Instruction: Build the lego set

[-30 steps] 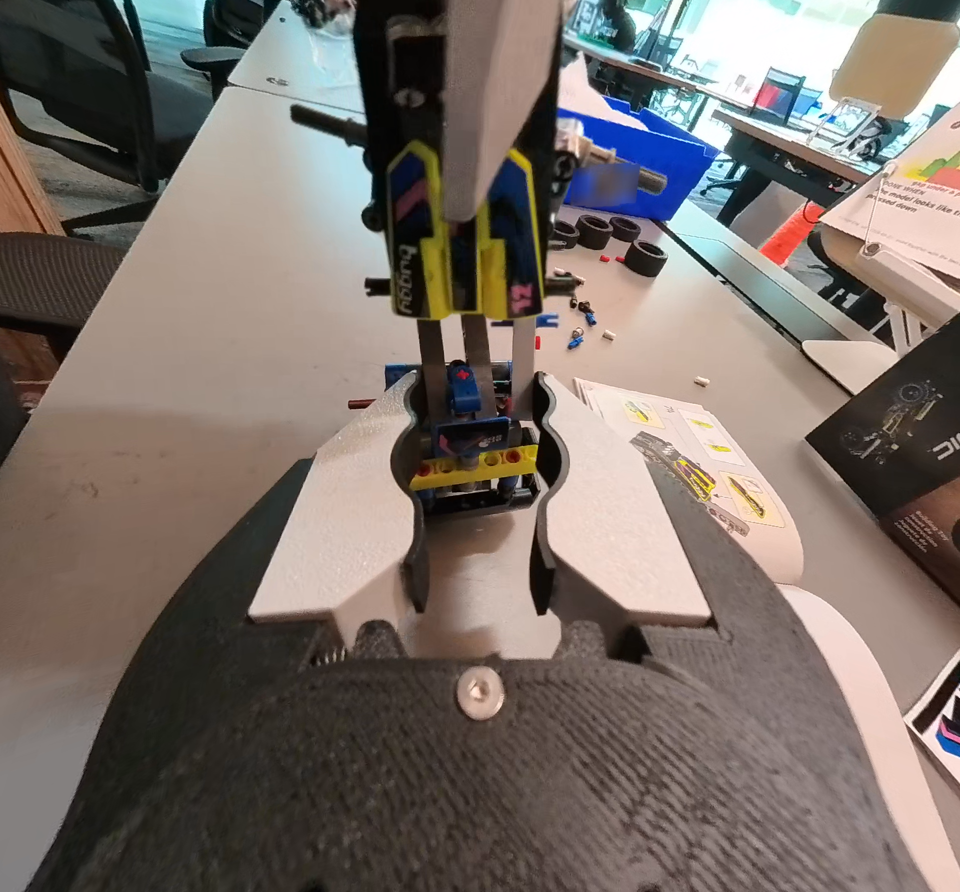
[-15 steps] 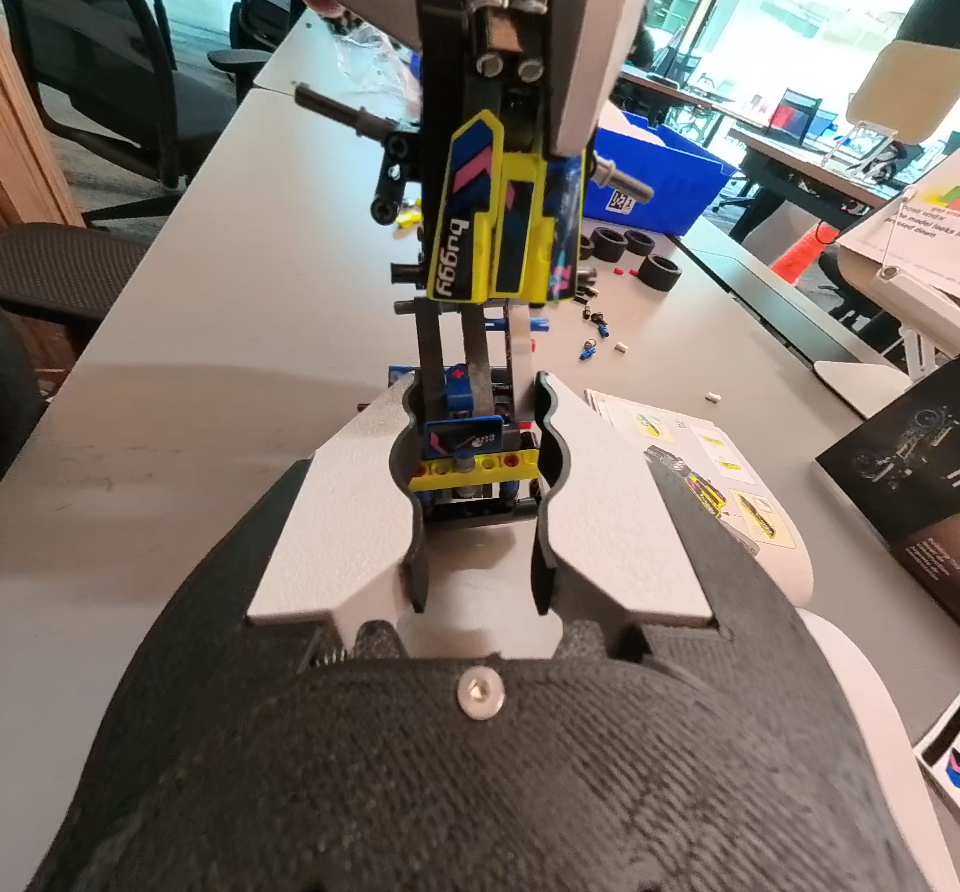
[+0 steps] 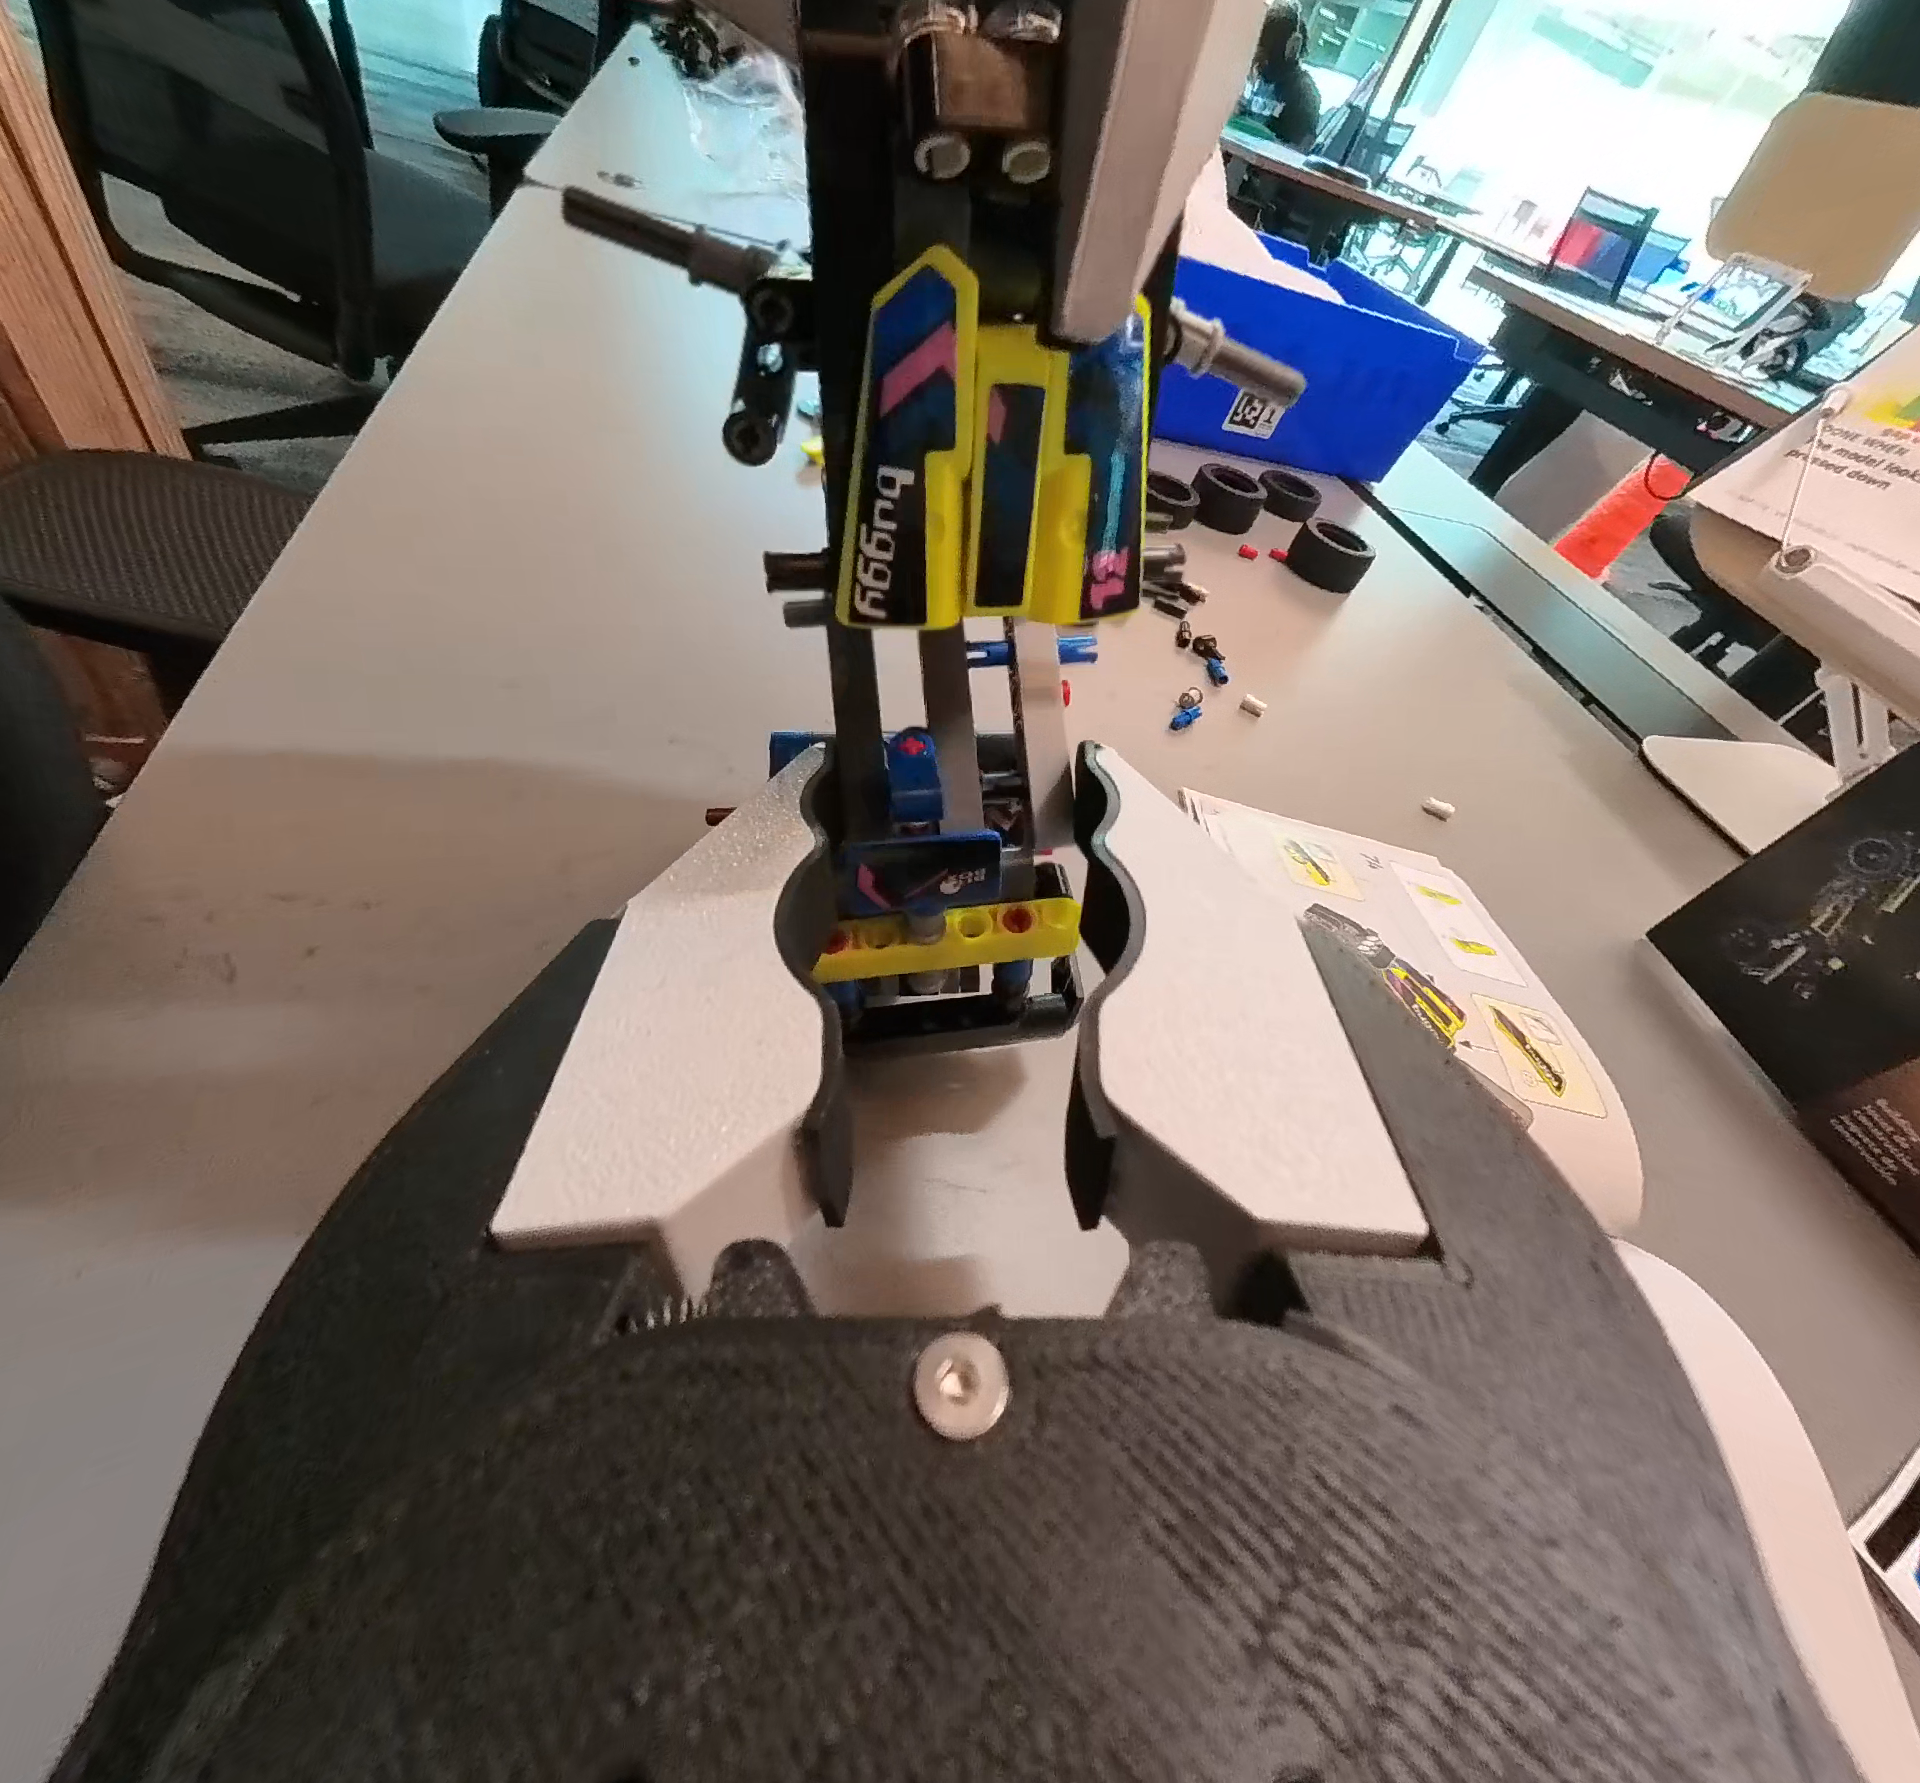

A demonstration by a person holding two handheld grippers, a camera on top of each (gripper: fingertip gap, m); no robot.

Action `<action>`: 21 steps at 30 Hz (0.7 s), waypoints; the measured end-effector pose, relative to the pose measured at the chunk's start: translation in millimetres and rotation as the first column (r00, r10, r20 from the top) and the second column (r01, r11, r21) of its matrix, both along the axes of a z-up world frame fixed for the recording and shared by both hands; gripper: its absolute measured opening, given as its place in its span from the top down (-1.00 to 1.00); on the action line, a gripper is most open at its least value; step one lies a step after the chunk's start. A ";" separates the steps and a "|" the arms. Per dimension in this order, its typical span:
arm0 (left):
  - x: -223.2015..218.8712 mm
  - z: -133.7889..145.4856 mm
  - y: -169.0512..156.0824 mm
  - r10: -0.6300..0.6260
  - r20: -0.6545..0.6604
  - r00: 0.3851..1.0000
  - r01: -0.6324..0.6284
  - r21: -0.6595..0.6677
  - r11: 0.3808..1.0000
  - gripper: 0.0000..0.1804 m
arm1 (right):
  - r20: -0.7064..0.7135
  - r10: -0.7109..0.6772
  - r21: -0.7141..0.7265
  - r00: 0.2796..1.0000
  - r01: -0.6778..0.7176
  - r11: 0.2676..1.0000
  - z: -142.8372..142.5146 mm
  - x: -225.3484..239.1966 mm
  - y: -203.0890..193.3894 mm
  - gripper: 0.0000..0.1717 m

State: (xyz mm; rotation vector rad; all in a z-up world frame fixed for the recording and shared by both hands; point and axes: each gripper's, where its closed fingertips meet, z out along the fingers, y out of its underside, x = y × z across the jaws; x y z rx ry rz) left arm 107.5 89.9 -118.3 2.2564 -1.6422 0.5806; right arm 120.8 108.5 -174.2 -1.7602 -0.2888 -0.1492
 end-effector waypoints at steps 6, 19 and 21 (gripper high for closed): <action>-2.3 0.2 2.8 -0.005 -0.002 1.000 0.005 -0.021 1.000 0.33 | 0.010 0.004 0.004 1.000 -0.004 1.000 0.1 -1.2 0.7 0.51; -5.4 0.6 1.1 -0.011 -0.003 1.000 0.011 0.006 1.000 0.34 | 0.013 -0.004 0.006 1.000 0.004 1.000 0.3 -0.1 1.3 0.51; -5.3 0.4 0.6 -0.009 0.000 1.000 0.009 0.027 1.000 0.34 | 0.013 -0.004 0.005 1.000 0.004 1.000 0.2 -0.2 1.4 0.51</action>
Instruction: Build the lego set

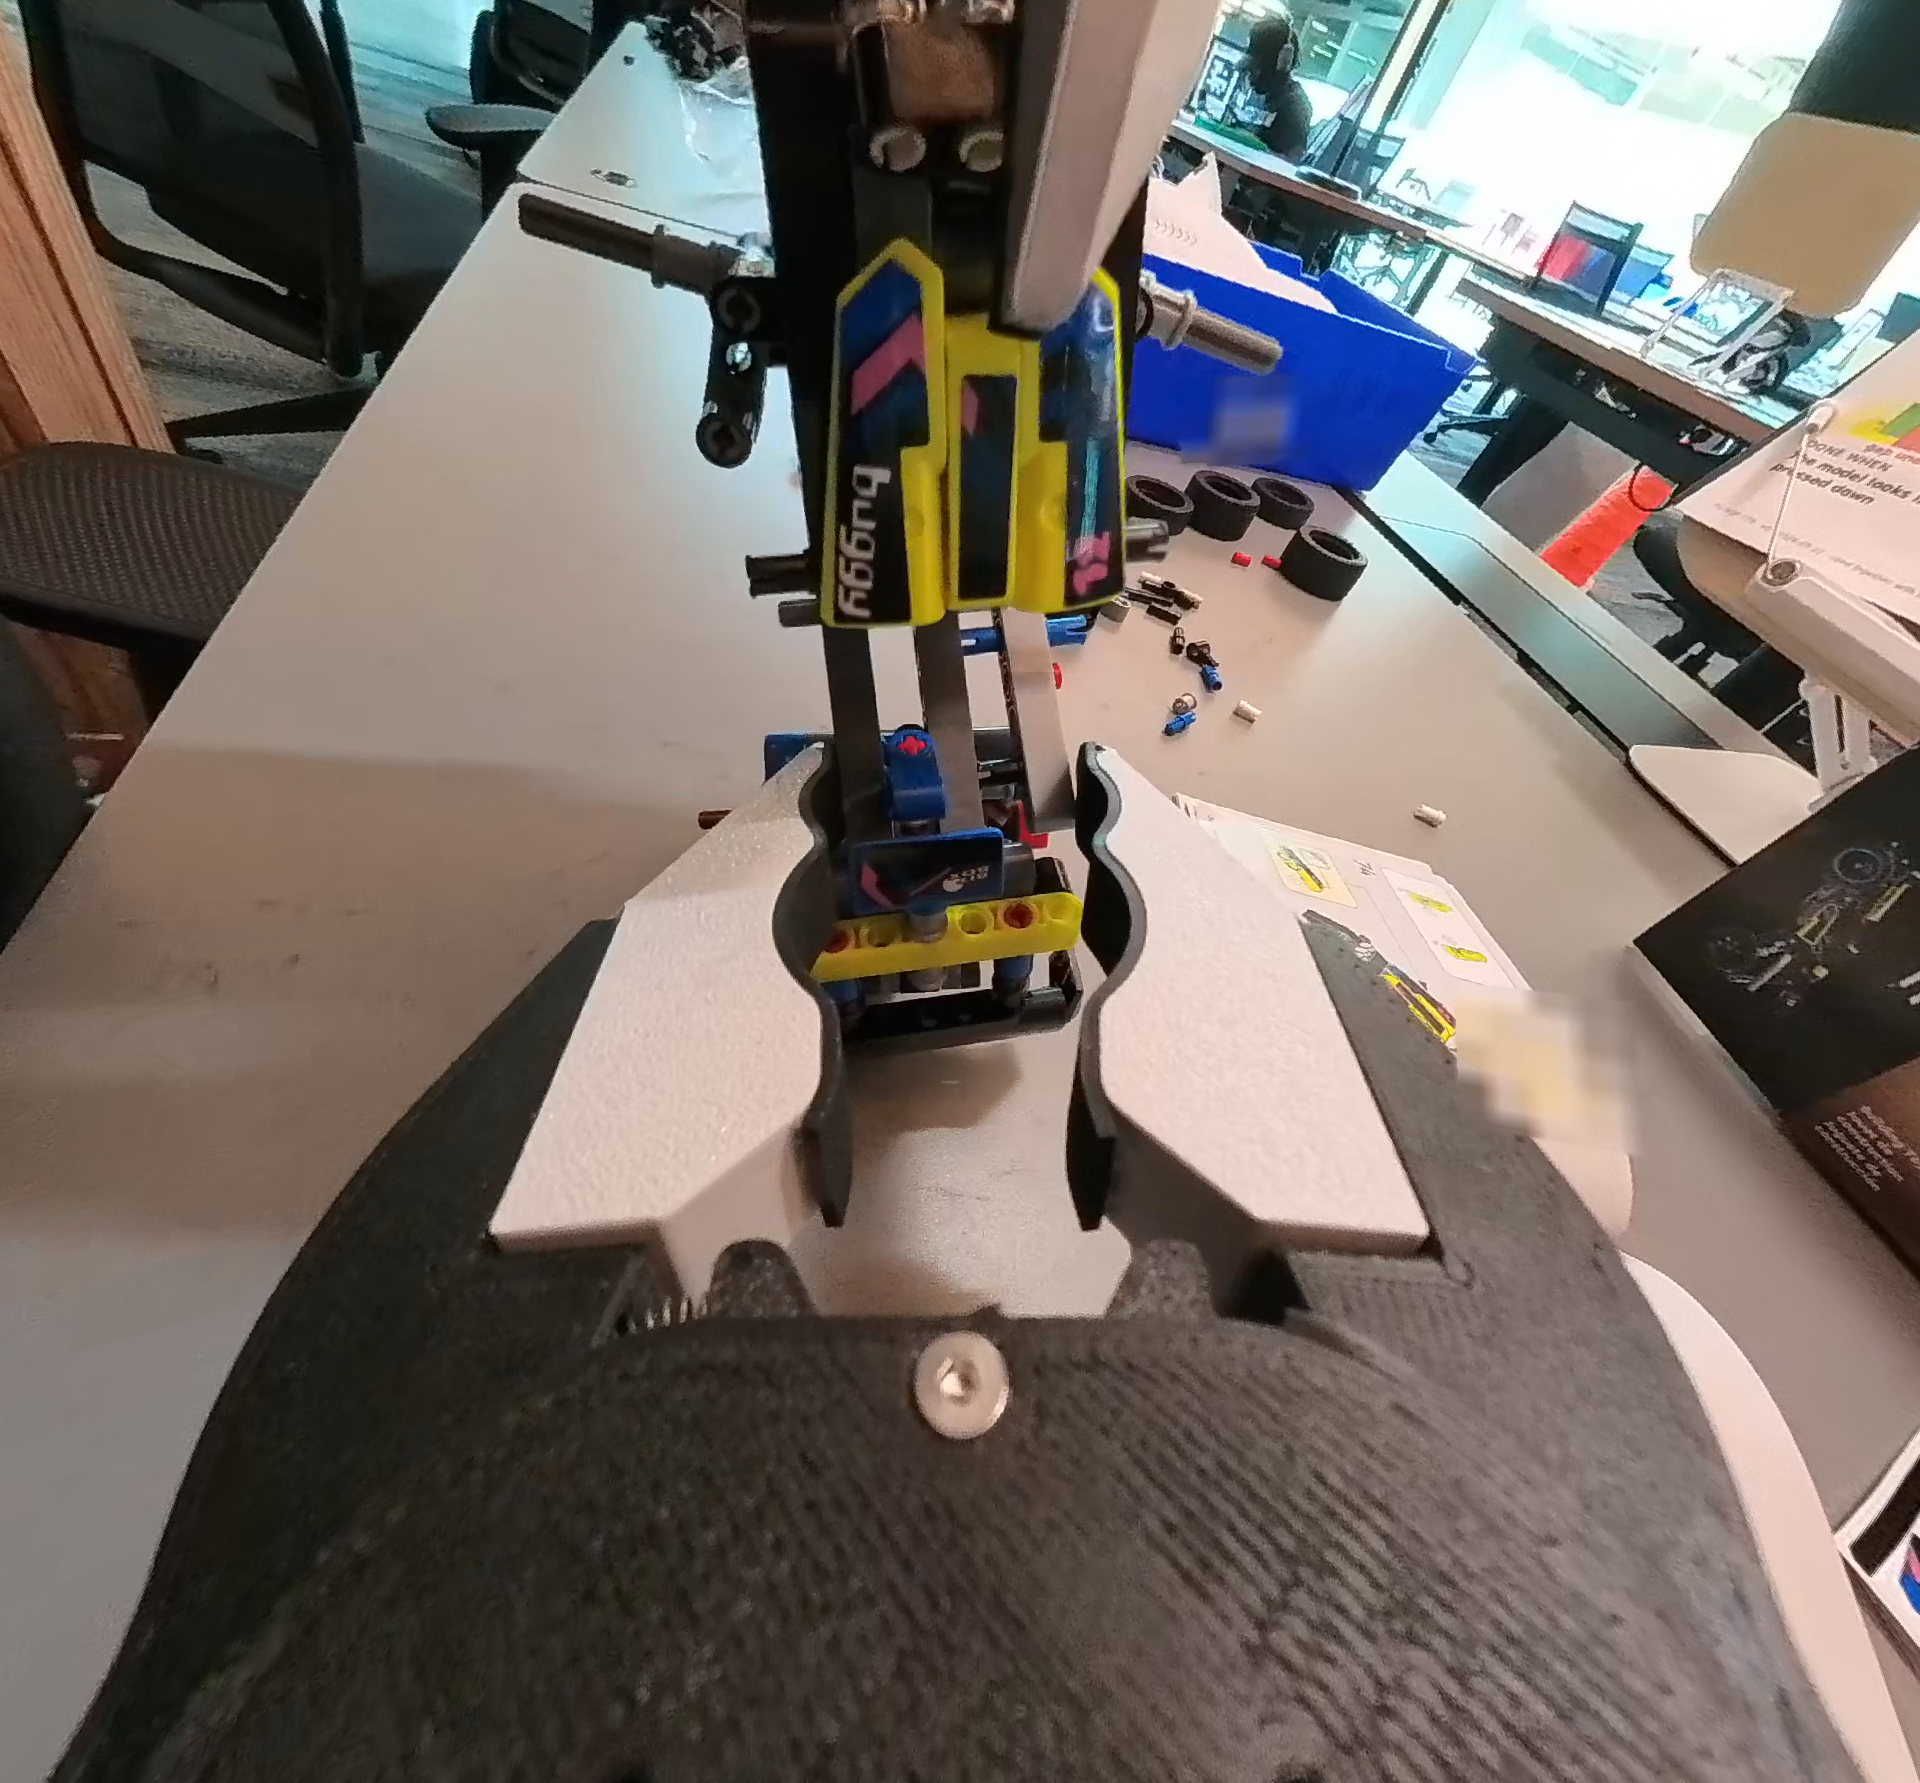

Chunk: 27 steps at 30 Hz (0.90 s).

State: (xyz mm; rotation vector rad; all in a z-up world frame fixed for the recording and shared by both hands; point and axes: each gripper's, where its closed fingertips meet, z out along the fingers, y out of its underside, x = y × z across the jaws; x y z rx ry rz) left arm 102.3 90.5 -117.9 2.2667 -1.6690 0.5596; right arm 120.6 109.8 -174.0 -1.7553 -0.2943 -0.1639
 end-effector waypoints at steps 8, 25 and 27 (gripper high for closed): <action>-1.0 -0.3 1.1 -0.001 0.005 1.000 0.001 0.029 1.000 0.33 | -0.009 0.020 -0.009 1.000 -0.020 1.000 -1.0 -2.9 0.3 0.53; -6.4 -2.1 3.9 -0.059 0.023 0.998 0.058 0.030 0.998 0.32 | -0.010 0.025 -0.018 1.000 -0.025 1.000 -2.0 -5.8 1.5 0.57; -8.2 -3.2 2.7 -0.121 0.035 0.992 0.119 0.045 0.992 0.32 | -0.009 0.023 -0.017 1.000 -0.024 1.000 -2.0 -5.6 1.2 0.57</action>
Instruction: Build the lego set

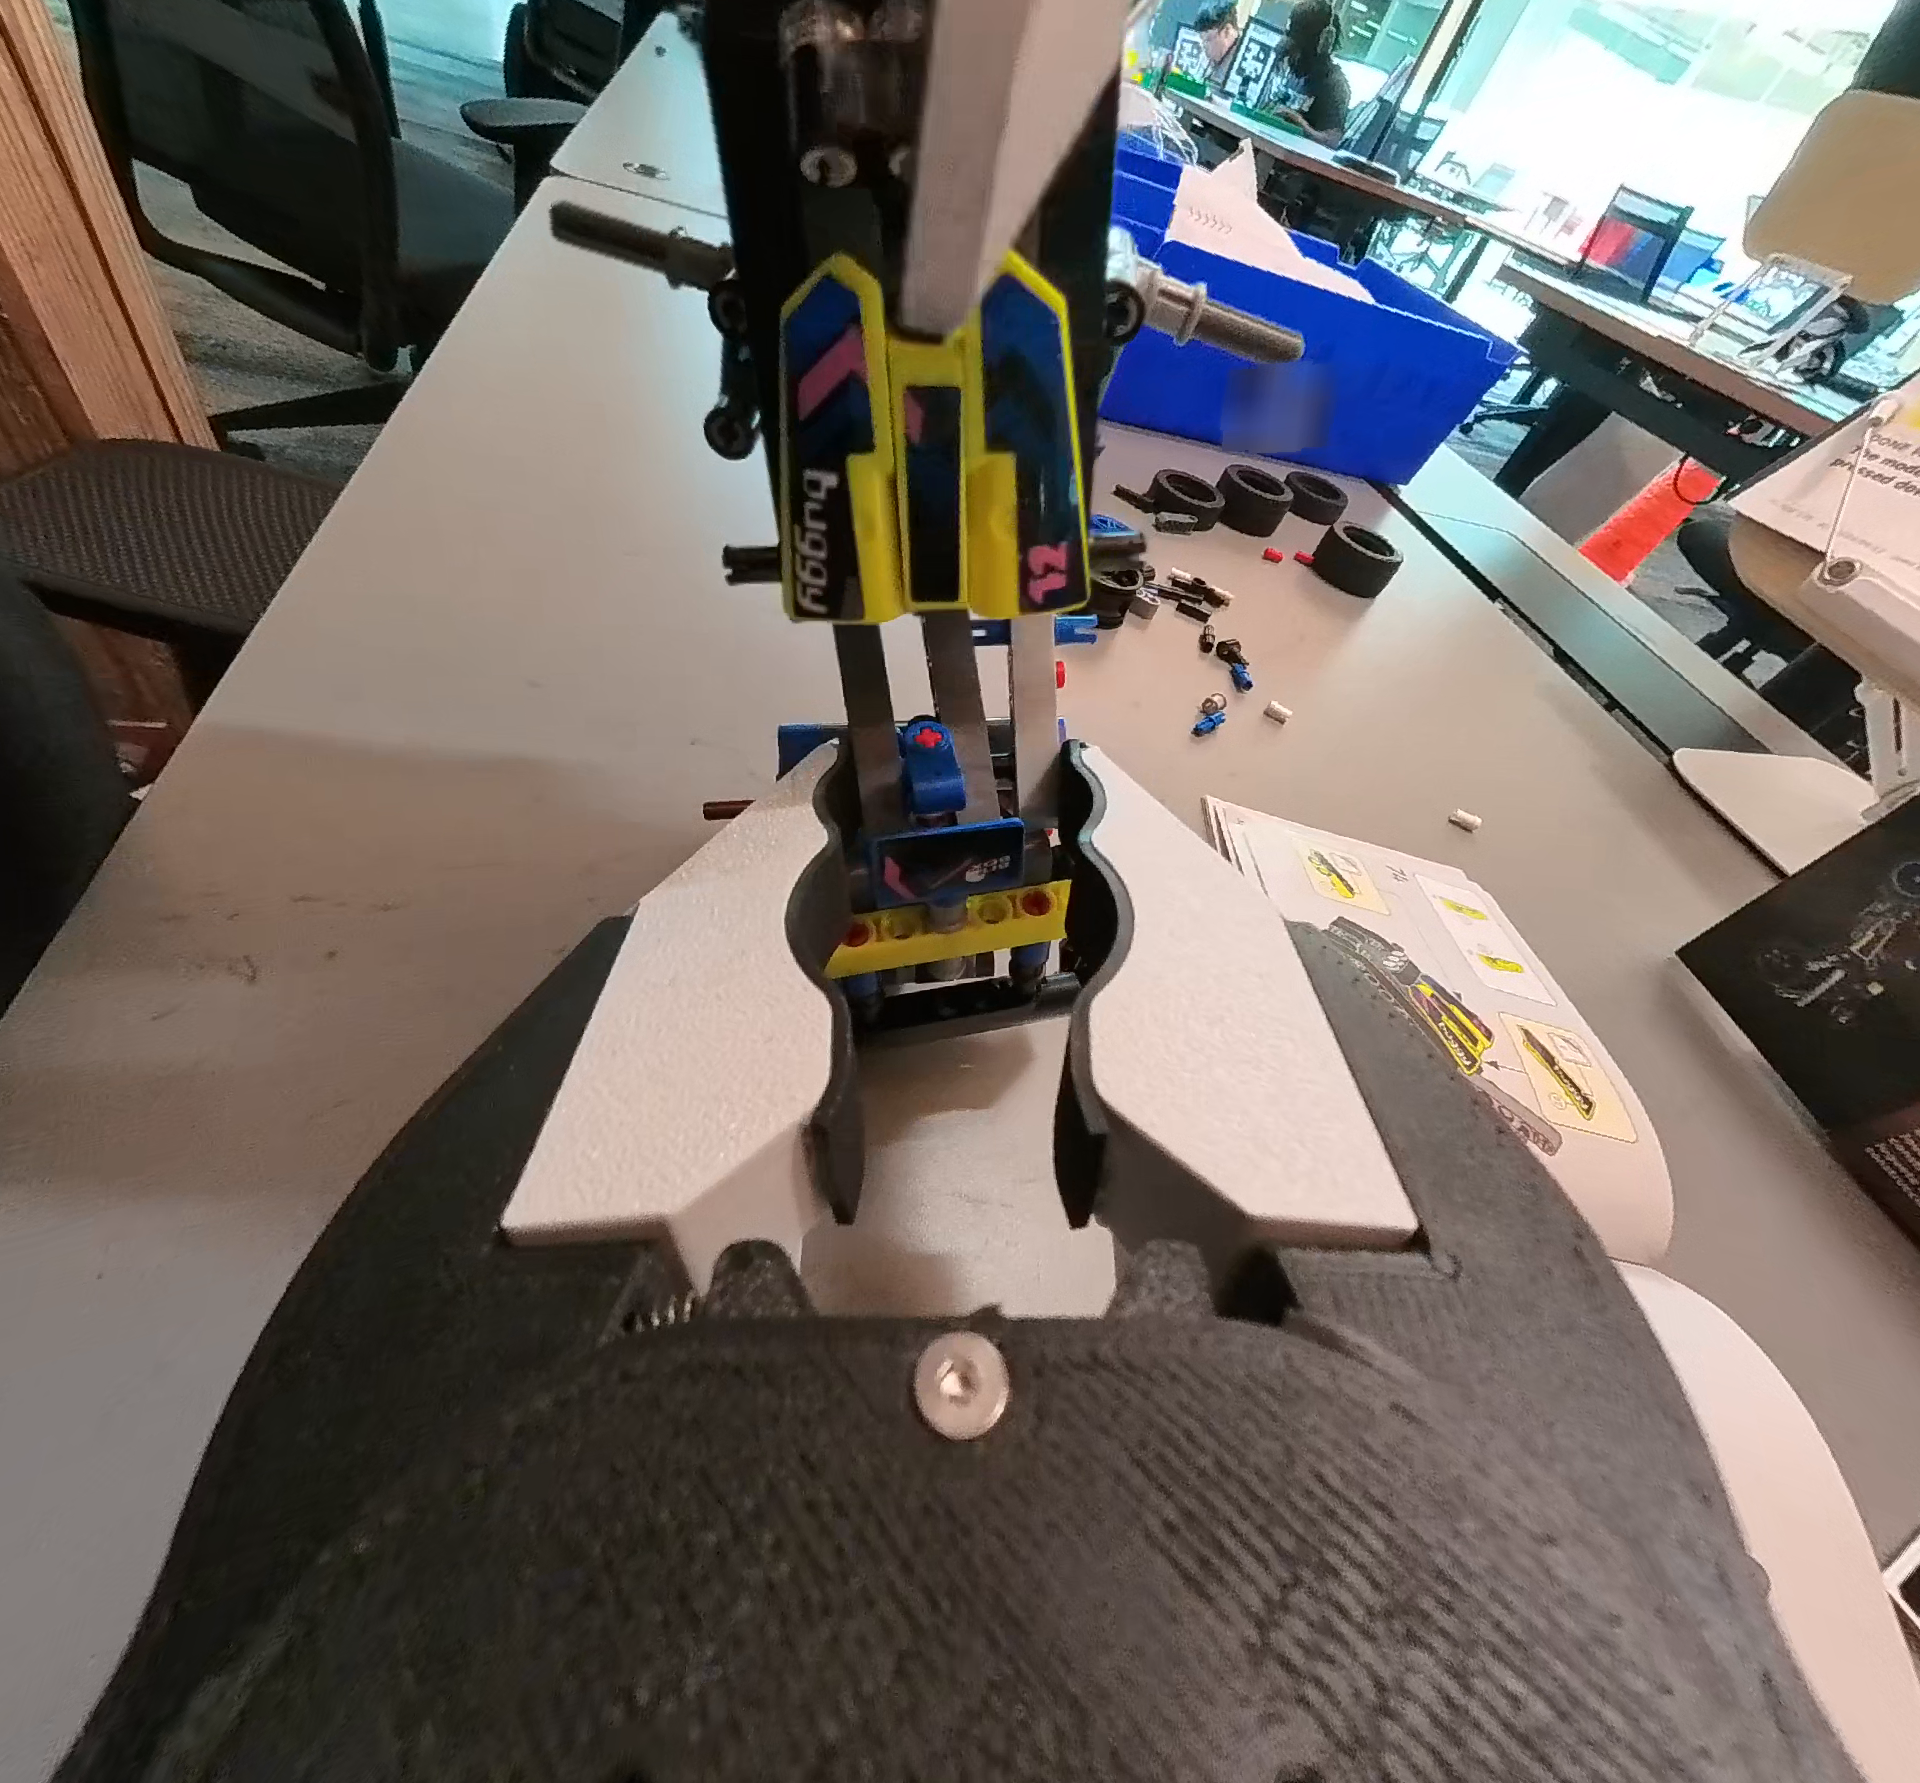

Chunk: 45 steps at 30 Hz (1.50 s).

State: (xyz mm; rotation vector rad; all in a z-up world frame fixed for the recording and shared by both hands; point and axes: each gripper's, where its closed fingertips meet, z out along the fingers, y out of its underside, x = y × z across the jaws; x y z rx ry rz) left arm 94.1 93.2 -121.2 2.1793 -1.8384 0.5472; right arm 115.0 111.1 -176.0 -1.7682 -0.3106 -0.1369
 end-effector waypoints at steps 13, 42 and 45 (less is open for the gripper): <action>-33.2 -2.2 24.8 -0.510 -0.132 0.850 0.526 0.277 0.804 0.38 | -0.039 0.021 -0.012 0.999 -0.021 1.000 -0.5 -0.1 -2.8 0.58; 13.3 -32.0 -24.1 -0.615 0.787 0.049 0.662 0.436 0.610 0.30 | -0.032 0.144 -0.008 0.989 -0.144 0.989 -0.6 1.4 -29.9 0.59; 12.3 -30.9 -24.7 -0.563 0.826 0.028 0.655 0.410 0.635 0.35 | -0.037 0.147 -0.010 0.988 -0.148 0.989 -0.6 1.7 -30.9 0.59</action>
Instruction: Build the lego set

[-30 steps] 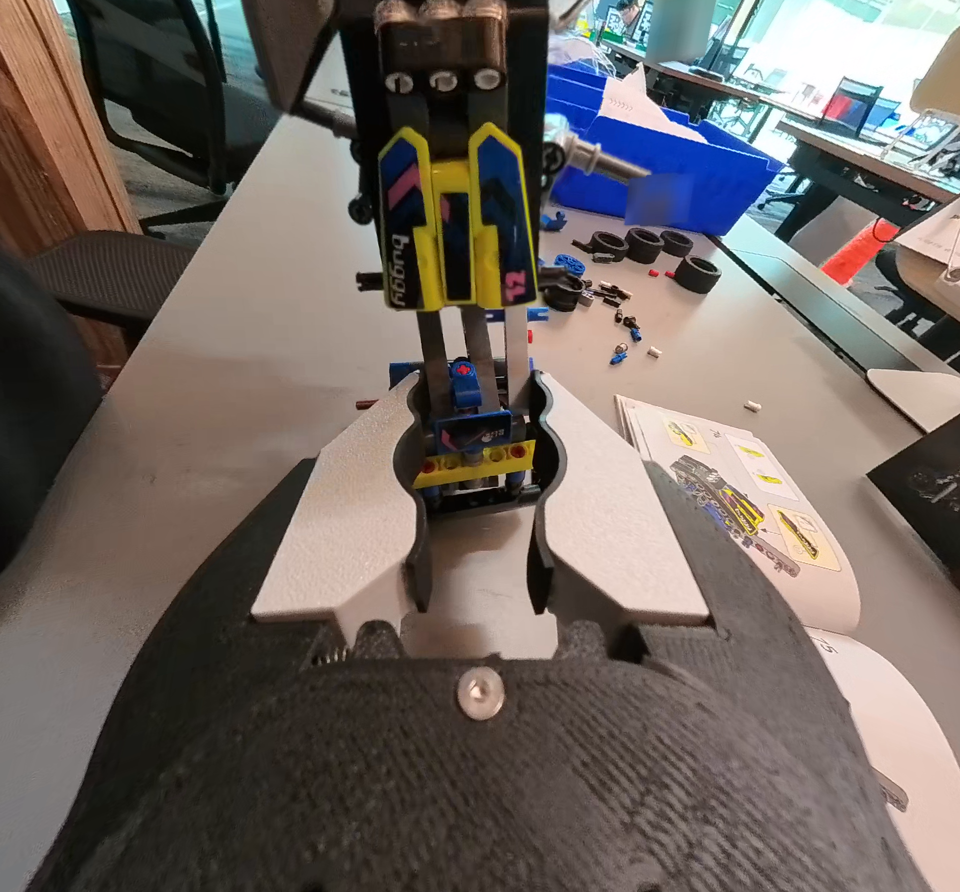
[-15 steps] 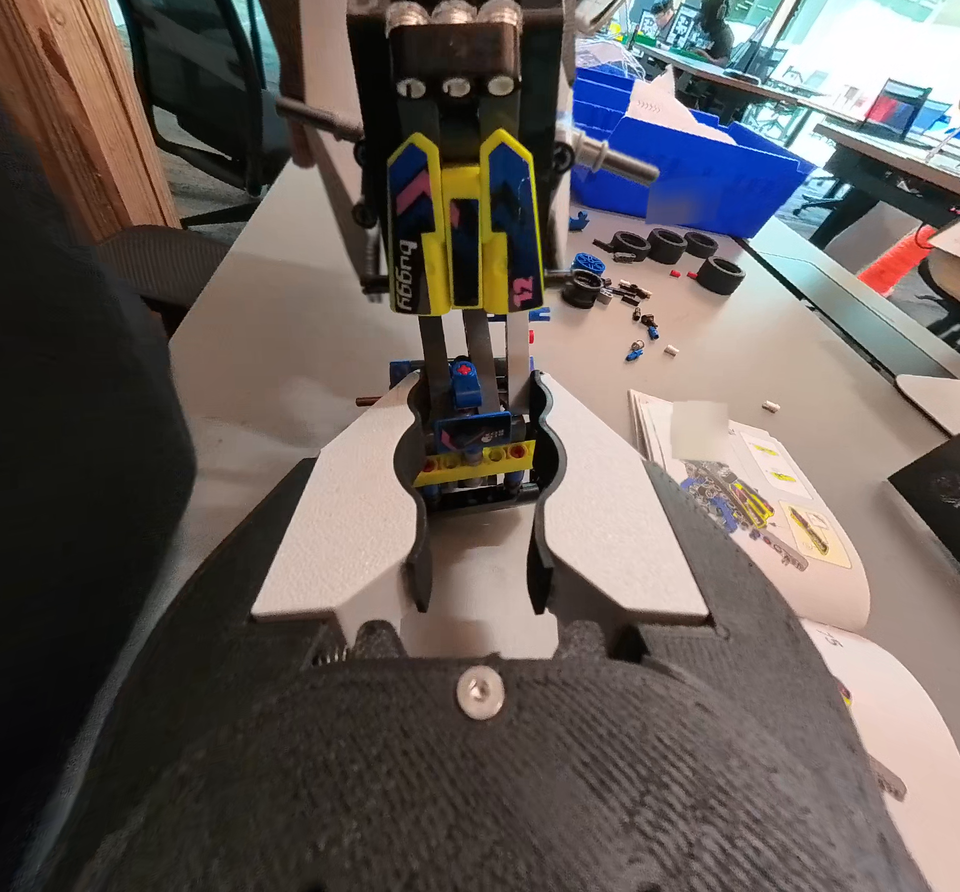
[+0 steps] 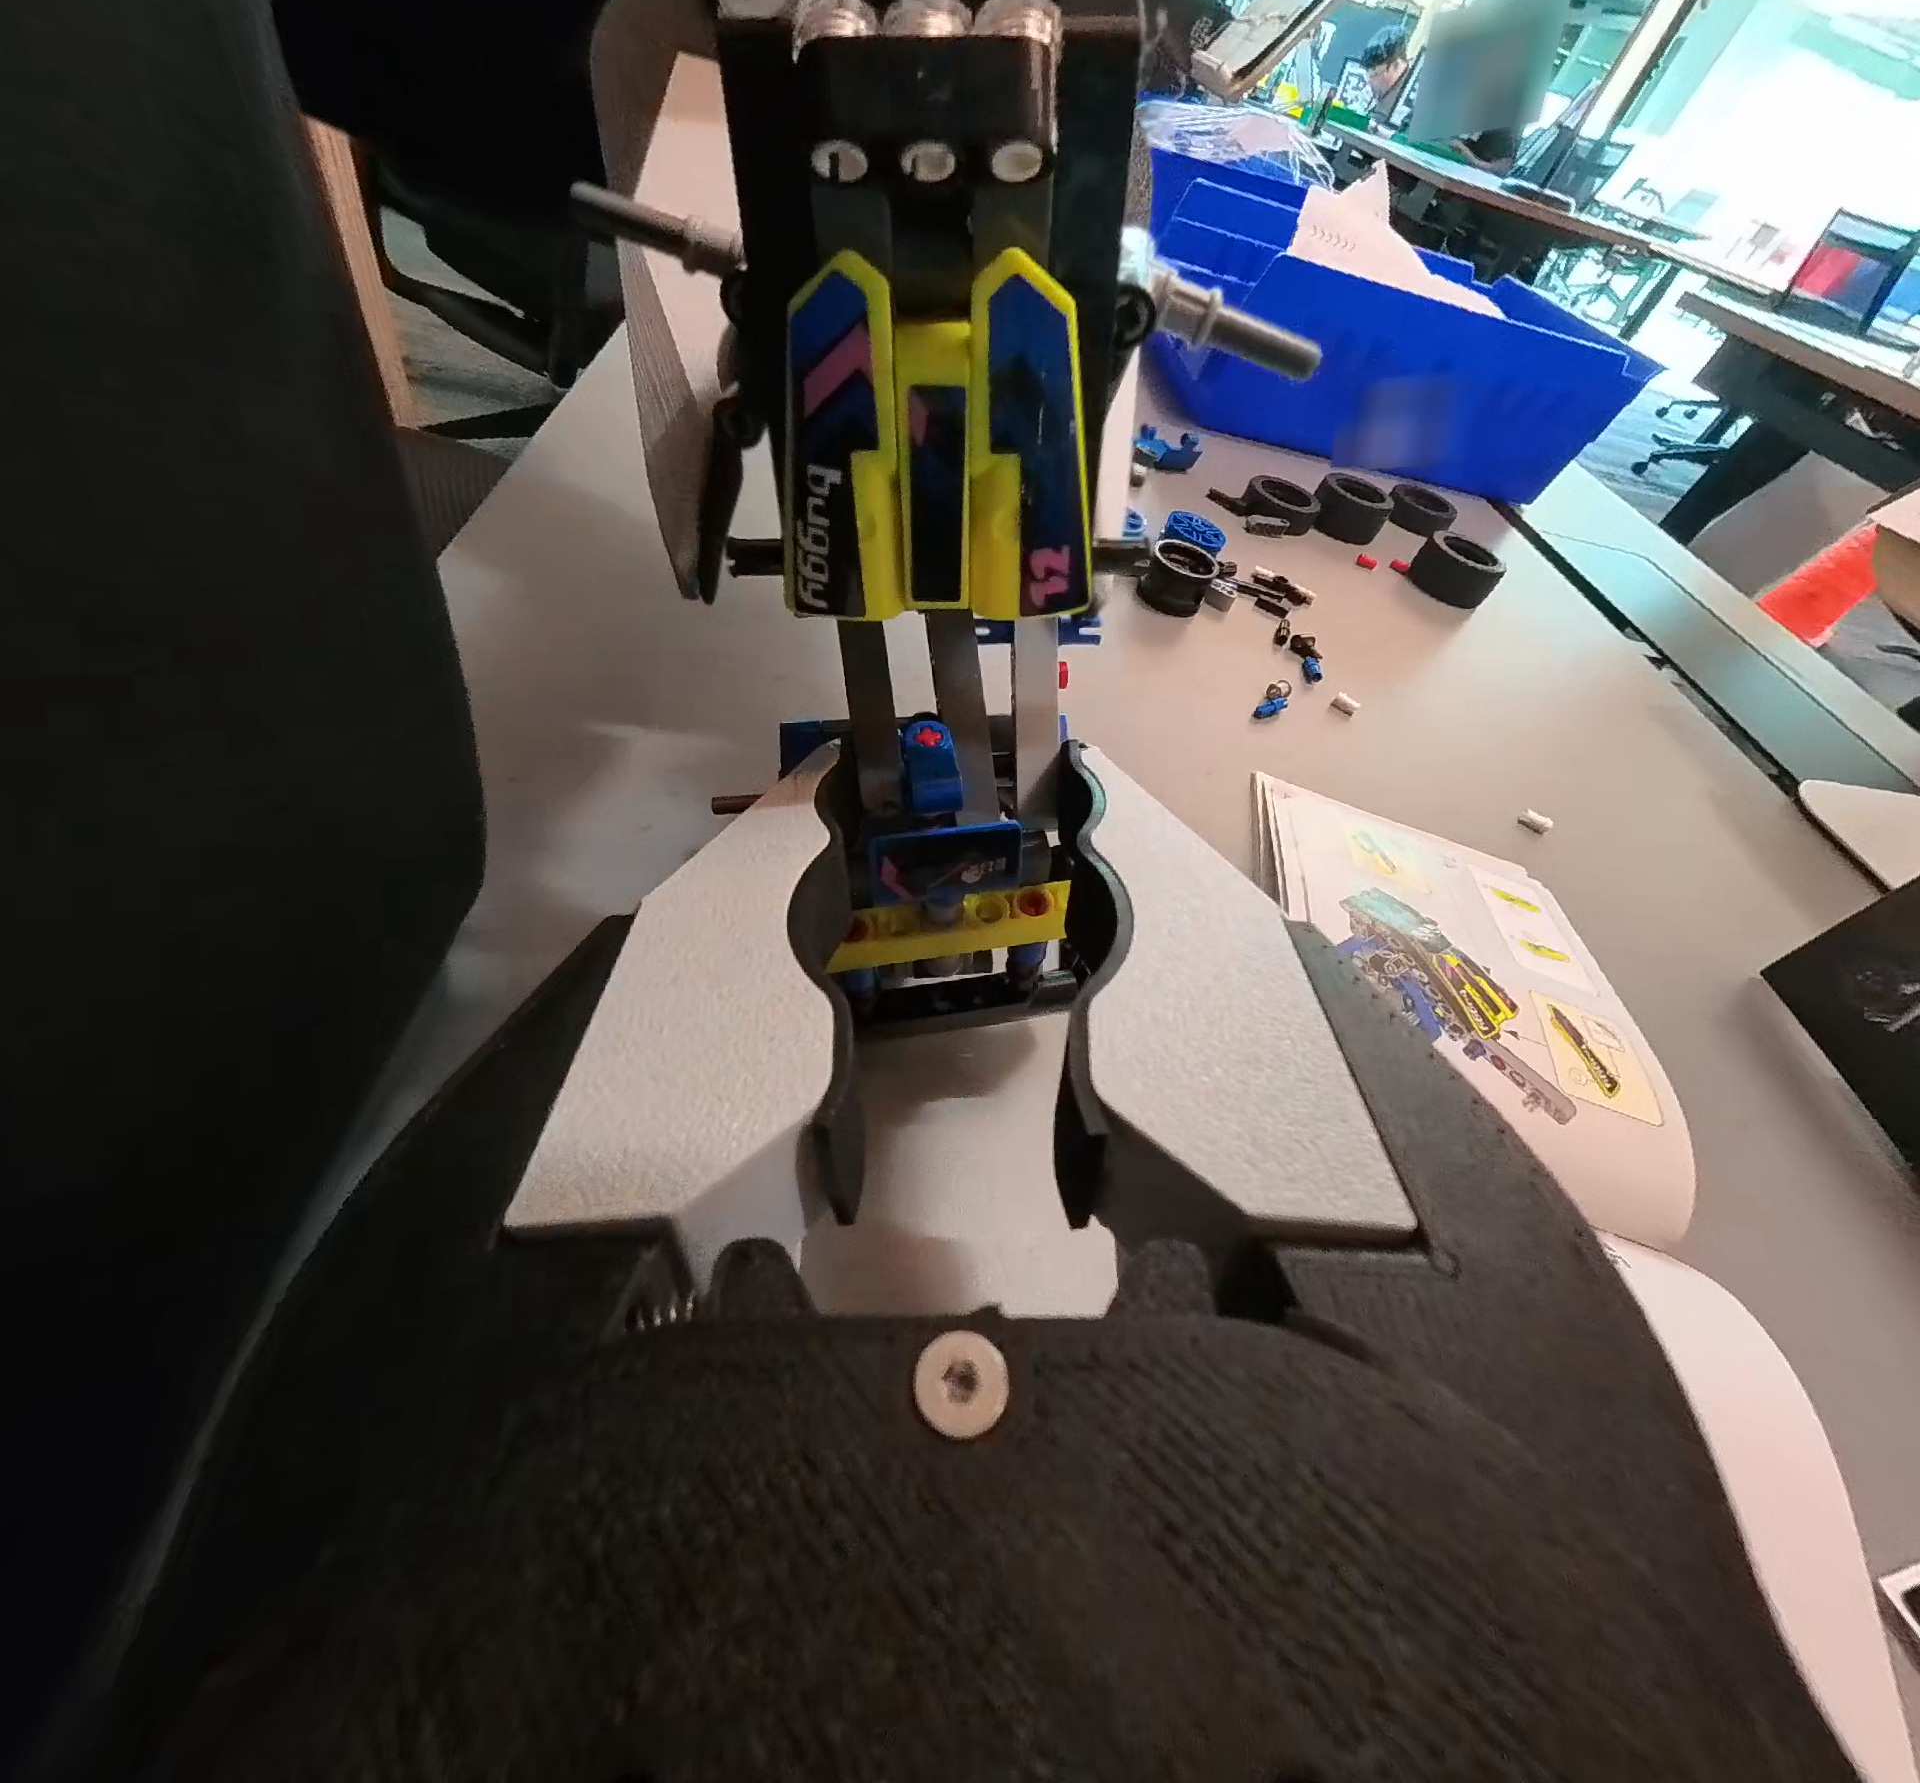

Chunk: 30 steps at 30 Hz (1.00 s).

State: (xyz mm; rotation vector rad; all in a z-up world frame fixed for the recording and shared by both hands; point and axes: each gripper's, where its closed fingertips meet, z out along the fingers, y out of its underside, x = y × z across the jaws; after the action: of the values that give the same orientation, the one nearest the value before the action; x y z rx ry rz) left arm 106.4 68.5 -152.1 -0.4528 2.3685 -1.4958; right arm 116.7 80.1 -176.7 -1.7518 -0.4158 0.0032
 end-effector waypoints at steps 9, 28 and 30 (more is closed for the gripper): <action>8.6 0.3 3.5 0.067 0.059 0.996 -0.061 -0.096 0.994 0.56 | -0.042 -0.029 -0.027 0.999 0.028 0.999 -0.8 0.2 -1.9 0.58; 14.6 2.2 -1.2 0.094 0.075 0.993 -0.070 -0.272 0.960 0.57 | -0.054 -0.047 -0.008 0.997 0.046 0.999 1.7 2.7 -3.5 0.58; 13.6 2.9 -1.8 0.089 0.064 0.994 -0.066 -0.301 0.952 0.56 | -0.040 -0.044 -0.001 0.998 0.044 0.999 2.0 1.1 -3.2 0.58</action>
State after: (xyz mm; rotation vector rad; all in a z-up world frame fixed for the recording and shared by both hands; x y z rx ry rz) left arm 120.1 66.8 -149.2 -0.5395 2.0477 -1.8072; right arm 117.8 77.0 -174.7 -1.7576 -0.3481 0.0065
